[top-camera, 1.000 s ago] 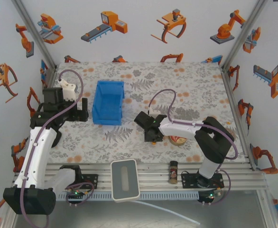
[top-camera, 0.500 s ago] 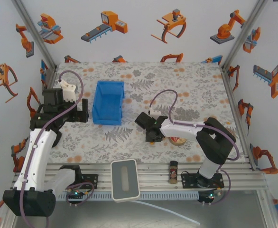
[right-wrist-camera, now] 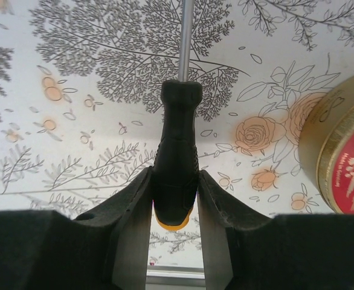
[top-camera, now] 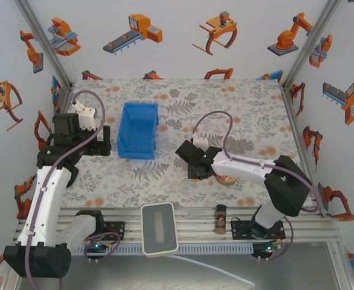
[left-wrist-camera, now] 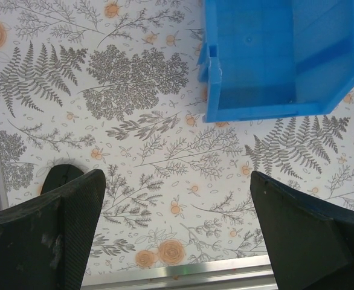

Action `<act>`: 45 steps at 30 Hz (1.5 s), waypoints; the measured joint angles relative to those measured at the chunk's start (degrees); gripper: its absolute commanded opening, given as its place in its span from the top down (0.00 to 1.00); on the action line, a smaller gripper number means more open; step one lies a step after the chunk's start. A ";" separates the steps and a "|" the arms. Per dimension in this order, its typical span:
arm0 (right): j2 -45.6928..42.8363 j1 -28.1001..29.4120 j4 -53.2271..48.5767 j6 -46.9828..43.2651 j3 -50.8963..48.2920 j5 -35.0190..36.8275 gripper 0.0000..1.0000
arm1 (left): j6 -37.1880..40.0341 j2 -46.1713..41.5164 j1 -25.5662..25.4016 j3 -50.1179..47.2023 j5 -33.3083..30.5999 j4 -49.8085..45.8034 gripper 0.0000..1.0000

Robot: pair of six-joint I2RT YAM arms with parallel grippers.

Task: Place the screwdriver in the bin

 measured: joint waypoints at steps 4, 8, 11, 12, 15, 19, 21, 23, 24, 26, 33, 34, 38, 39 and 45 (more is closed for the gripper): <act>-3.13 0.00 -1.97 -1.62 1.90 0.55 0.78 | 0.17 -0.42 0.00 0.00 -1.11 0.00 0.03; -4.83 0.00 -4.26 -4.09 4.96 0.79 0.77 | 0.24 -0.44 0.00 0.00 -1.73 0.02 0.03; -5.33 0.00 -5.90 -6.23 8.04 0.79 0.77 | 0.26 -0.42 0.00 0.00 -2.21 0.02 0.03; -5.33 0.00 -6.56 -6.99 9.55 0.79 0.77 | 0.24 -0.42 0.00 0.00 -2.27 0.02 0.03; -5.03 0.00 -8.72 -9.20 14.51 0.72 0.77 | 0.24 -0.42 0.00 0.00 -2.40 0.02 0.03; -1.92 0.04 -11.32 -12.17 24.22 0.50 0.77 | 0.17 -0.42 0.00 0.00 -2.84 0.07 0.03; 0.33 0.22 -12.07 -13.42 28.87 0.35 0.77 | -0.28 -0.42 0.00 0.00 -3.28 0.07 0.03; 2.99 0.48 -12.55 -14.49 33.53 0.11 0.77 | -1.27 -0.42 0.00 0.02 -3.87 0.04 0.03; 4.57 0.66 -12.79 -15.10 35.87 -0.15 0.77 | -1.77 -0.42 0.00 0.07 -4.00 0.02 0.03; 7.82 1.01 -13.27 -15.96 40.37 -0.90 0.77 | -2.60 -0.31 0.00 0.39 -4.11 -0.07 0.03; 21.16 2.71 -14.62 -18.12 56.06 -3.43 0.77 | -4.02 0.11 0.00 4.09 -6.82 -1.57 0.03; 22.73 2.86 -14.67 -18.32 57.64 -3.78 0.77 | -4.04 0.09 0.00 4.63 -7.19 -1.86 0.03; 27.39 3.30 -14.51 -18.75 61.20 -4.76 0.77 | -4.07 -0.48 0.00 5.38 -7.34 -2.62 0.03; 28.28 3.32 -14.34 -18.78 61.53 -5.20 0.77 | -4.17 -0.66 0.00 5.38 -7.28 -3.06 0.03; 33.18 3.32 -14.10 -18.75 63.56 -6.03 0.77 | -4.68 -1.49 0.00 5.88 -5.14 -5.03 0.03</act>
